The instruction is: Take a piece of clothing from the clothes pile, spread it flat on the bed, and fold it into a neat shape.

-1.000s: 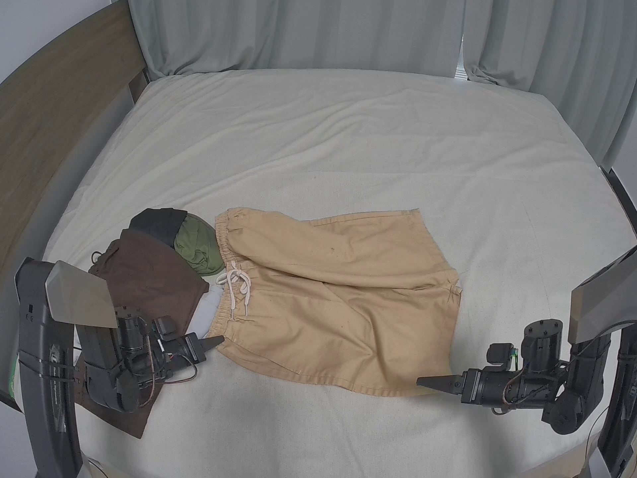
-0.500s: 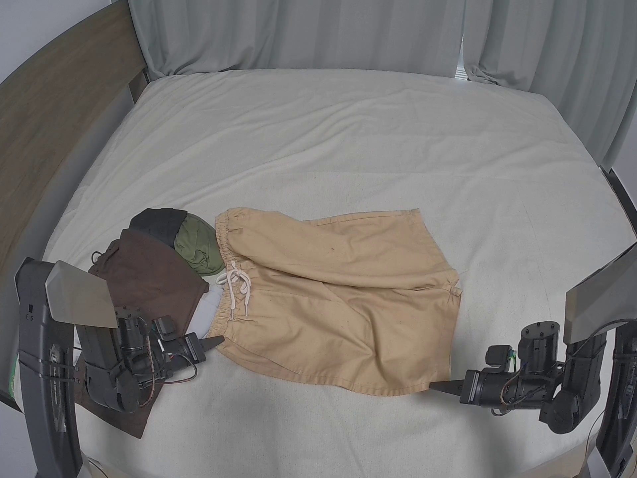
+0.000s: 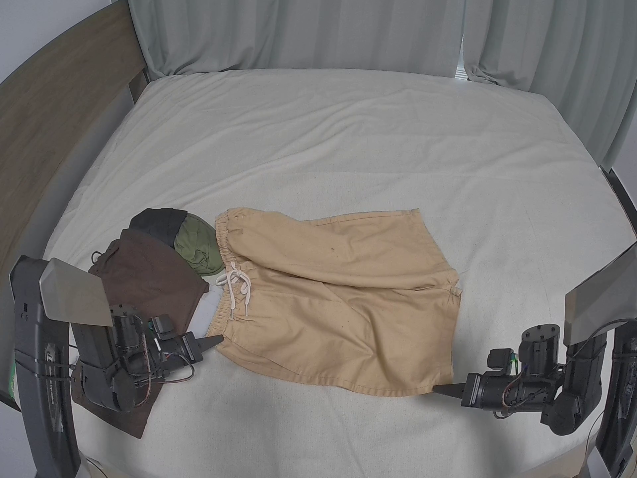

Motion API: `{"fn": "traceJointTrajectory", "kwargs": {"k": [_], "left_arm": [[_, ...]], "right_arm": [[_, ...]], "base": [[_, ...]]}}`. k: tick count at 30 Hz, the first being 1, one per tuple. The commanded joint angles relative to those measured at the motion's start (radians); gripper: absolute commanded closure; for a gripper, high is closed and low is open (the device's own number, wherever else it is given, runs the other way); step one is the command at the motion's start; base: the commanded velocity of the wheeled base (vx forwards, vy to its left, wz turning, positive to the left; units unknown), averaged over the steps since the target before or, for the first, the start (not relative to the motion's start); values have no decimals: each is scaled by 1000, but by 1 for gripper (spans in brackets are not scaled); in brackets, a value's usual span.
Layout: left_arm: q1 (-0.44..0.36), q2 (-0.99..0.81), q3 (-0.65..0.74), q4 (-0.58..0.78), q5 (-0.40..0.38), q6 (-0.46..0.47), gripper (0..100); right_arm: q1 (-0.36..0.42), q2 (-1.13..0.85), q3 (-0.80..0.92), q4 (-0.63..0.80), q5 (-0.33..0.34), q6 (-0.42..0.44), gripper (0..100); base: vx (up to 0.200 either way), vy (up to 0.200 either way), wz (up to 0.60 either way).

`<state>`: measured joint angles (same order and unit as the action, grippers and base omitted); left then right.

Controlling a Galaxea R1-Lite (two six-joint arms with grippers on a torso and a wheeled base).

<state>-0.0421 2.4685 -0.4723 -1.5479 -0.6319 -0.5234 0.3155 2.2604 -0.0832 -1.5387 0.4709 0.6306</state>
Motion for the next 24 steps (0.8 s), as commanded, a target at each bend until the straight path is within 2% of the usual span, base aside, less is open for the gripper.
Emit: {"fn": "traceJointTrajectory", "kwargs": {"k": [1,6,11,19,24], "left_arm": [[-1,-89,58,0,-38,0,100],[-12,-197,147,2,-60,-3,100],[-4,-210,225,0,-71,8,100],[24,-203,327,2,-89,138,100],[21,-174,336,2,-88,177,100]], "right_arm": [[-6,-12,36,0,-20,-12,100],[-27,-15,83,0,-21,-54,100],[-29,-13,83,3,-26,-54,100],[-26,-41,83,31,-34,-60,100],[-26,-41,83,91,-34,-83,100]], "base": [[0,0,0],[0,0,0],[0,0,0],[0,0,0],[0,0,0]]}}
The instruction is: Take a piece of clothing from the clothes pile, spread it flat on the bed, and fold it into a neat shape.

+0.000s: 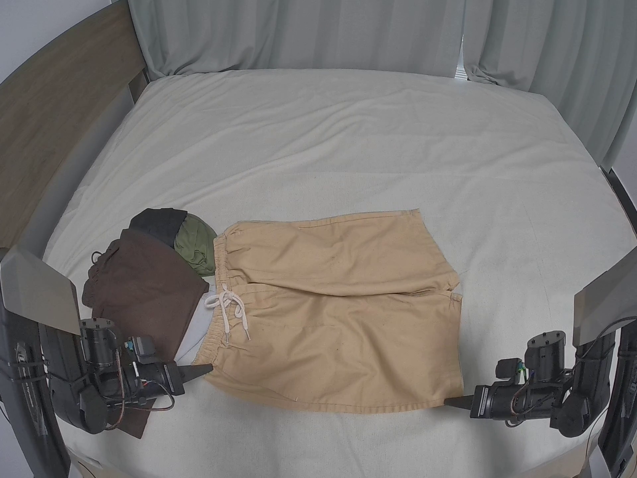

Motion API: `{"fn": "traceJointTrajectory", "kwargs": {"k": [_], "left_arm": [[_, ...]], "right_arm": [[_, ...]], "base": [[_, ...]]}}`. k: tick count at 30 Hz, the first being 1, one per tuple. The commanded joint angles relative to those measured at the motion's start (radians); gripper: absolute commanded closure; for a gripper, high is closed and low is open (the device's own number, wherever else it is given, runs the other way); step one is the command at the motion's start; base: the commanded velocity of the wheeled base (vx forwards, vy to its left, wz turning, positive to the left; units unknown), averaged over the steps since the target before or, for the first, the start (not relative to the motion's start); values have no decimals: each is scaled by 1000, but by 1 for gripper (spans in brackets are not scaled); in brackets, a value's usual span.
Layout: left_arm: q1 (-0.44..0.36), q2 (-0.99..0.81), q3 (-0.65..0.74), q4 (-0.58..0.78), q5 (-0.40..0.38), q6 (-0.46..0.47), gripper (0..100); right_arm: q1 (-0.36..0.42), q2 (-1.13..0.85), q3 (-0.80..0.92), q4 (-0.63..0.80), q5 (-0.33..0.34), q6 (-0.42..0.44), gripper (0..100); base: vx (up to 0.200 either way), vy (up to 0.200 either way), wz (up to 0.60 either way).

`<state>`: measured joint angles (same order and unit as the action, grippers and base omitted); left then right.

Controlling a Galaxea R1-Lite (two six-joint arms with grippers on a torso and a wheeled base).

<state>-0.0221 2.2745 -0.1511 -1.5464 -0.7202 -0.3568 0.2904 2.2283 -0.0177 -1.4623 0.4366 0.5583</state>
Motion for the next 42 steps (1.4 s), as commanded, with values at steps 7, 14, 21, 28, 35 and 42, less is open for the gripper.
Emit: {"fn": "traceJointTrajectory", "kwargs": {"k": [7,14,21,28,35,42], "left_arm": [[2,54,24,0,2,36,100],[8,109,30,0,10,99,100],[11,117,25,0,7,105,100],[8,119,13,0,4,102,0],[7,146,-4,0,4,108,0],[2,148,-13,0,5,101,0]], "right_arm": [[-8,1,18,42,-27,-40,100],[-8,36,18,34,-50,-43,100],[-8,40,18,25,-47,-43,100],[-8,47,18,7,-45,-43,0],[-22,117,18,-76,-47,-43,0],[-19,117,18,-76,-45,-43,0]], "base": [[0,0,0],[0,0,0],[0,0,0],[0,0,0],[0,0,0],[0,0,0]]}}
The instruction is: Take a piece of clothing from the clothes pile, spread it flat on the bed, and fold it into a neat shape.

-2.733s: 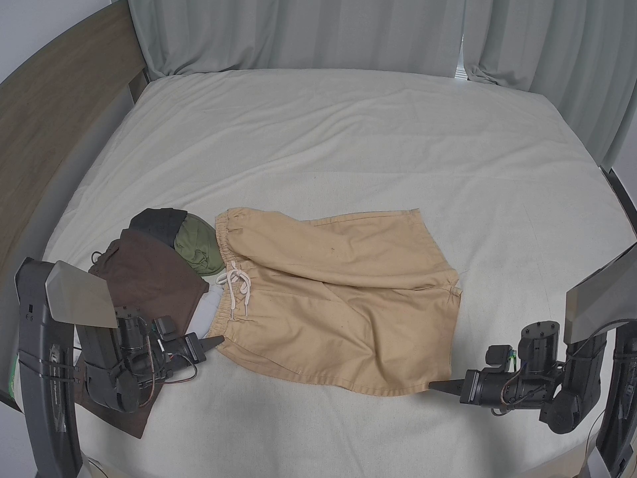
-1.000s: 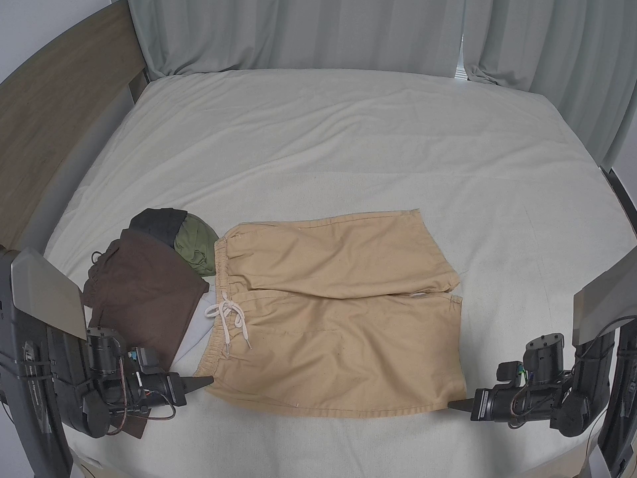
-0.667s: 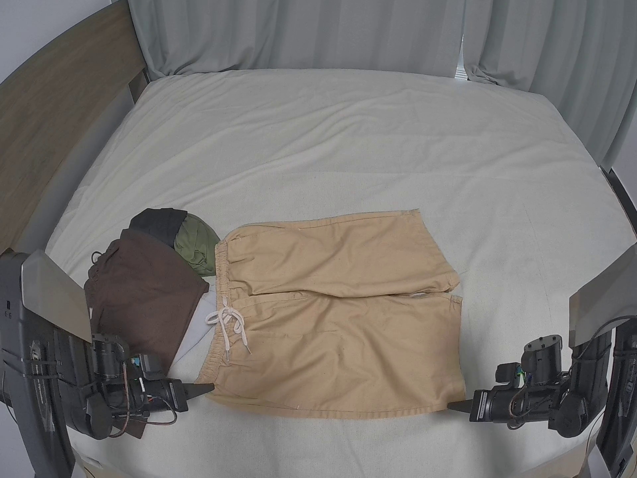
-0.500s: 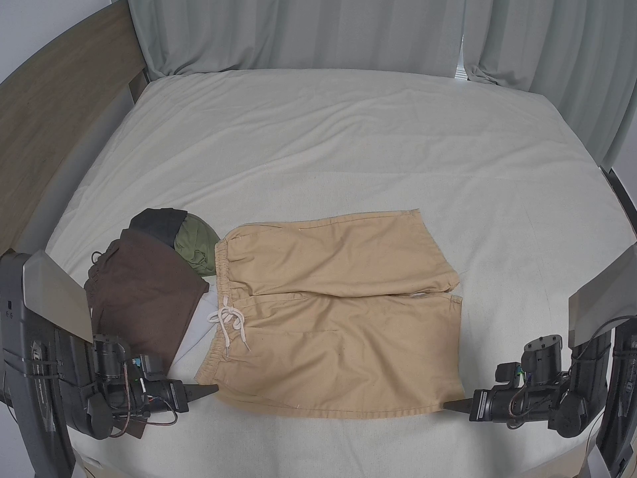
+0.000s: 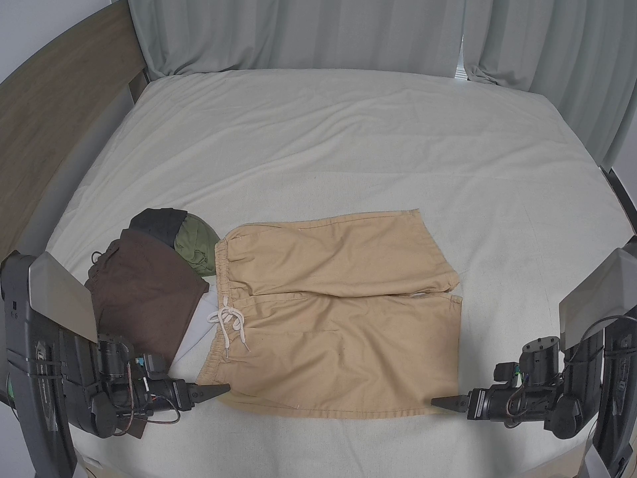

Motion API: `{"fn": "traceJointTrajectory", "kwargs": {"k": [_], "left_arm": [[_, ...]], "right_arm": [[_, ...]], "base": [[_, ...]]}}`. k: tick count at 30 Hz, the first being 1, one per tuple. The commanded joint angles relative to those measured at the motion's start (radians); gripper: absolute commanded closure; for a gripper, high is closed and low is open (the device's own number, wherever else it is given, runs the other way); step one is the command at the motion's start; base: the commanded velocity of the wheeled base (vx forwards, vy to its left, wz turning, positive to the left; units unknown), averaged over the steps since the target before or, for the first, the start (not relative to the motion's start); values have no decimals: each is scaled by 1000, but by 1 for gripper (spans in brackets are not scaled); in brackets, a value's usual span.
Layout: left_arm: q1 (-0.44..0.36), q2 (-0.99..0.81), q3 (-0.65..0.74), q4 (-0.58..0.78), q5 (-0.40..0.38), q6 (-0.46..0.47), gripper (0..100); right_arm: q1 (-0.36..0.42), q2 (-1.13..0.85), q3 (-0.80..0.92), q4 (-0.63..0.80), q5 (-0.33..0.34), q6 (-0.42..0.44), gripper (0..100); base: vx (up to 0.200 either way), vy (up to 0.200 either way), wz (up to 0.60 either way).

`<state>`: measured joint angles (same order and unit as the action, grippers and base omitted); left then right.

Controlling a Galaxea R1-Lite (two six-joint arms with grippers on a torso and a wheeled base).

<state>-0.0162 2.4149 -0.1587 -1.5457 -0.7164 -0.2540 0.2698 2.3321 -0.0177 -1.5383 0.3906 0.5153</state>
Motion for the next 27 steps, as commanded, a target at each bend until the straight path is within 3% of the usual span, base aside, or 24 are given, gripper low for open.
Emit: {"fn": "traceJointTrajectory", "kwargs": {"k": [1,8,9,27], "left_arm": [[-4,9,-12,-1,3,-4,0],[1,12,-15,-1,8,-2,0],[1,12,-15,-1,8,-2,100],[-1,12,-19,-1,6,-1,100]], "right_arm": [[3,13,18,0,2,0,0],[8,15,18,0,2,0,0],[8,15,18,0,2,0,0],[28,1,4,-2,8,0,0]], "base": [[0,0,0],[0,0,0],[0,0,0],[0,0,0]]}}
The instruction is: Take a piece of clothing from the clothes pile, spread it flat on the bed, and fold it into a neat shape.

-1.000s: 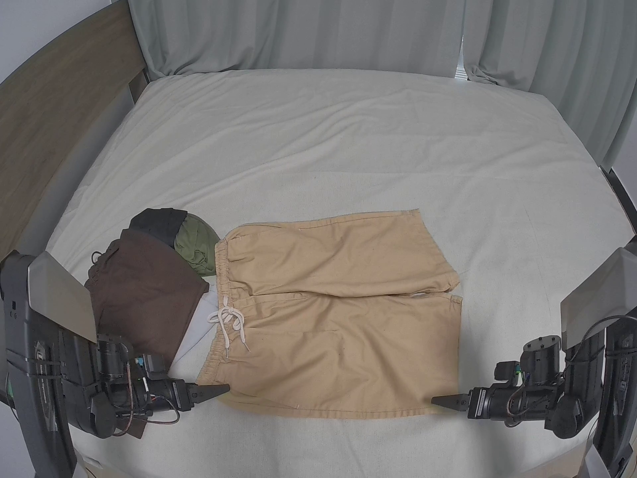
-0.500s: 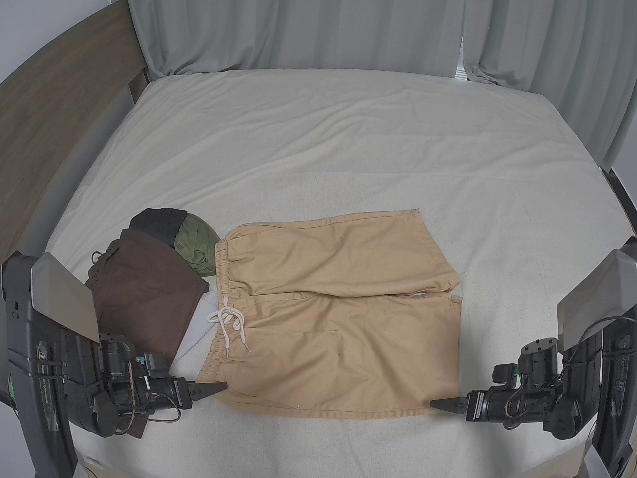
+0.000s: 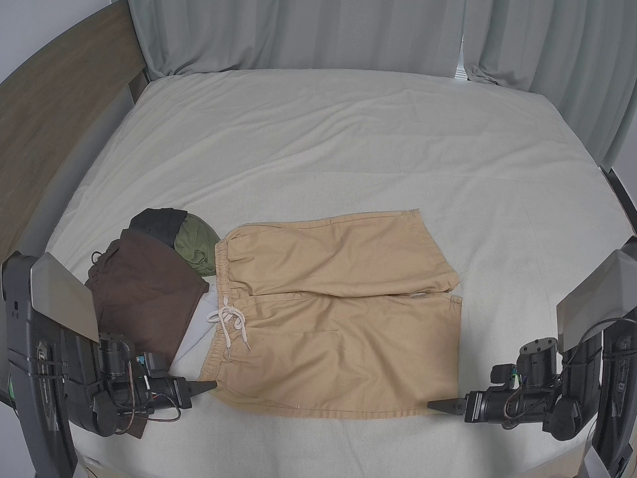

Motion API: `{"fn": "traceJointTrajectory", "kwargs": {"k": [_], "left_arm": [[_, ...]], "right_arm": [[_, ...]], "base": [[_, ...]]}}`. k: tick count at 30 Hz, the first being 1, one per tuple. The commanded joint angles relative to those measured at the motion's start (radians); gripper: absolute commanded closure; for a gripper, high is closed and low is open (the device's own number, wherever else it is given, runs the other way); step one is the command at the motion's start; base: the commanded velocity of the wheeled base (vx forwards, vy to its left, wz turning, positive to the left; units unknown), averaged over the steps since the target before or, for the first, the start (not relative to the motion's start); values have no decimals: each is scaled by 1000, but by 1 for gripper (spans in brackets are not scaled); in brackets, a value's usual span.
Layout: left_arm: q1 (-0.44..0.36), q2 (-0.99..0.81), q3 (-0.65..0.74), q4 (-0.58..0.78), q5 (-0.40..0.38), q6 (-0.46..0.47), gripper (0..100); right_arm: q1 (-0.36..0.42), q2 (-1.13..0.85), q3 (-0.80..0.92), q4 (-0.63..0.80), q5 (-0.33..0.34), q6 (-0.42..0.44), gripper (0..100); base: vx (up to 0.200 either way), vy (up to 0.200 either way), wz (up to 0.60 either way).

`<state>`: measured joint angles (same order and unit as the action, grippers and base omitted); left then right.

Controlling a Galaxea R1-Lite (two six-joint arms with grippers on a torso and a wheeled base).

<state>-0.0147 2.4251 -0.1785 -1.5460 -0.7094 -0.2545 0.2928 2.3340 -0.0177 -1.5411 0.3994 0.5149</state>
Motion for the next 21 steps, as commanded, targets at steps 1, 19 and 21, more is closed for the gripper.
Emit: {"fn": "traceJointTrajectory", "kwargs": {"k": [1,19,21], "left_arm": [[-4,2,1,0,-1,0,100],[-2,2,-2,0,-1,3,100],[-2,5,-2,0,-1,3,100]], "right_arm": [[6,1,-1,1,-1,4,0],[2,11,-16,1,-1,14,100],[-1,2,-10,1,-2,14,100]], "base": [[0,0,0],[0,0,0],[0,0,0]]}}
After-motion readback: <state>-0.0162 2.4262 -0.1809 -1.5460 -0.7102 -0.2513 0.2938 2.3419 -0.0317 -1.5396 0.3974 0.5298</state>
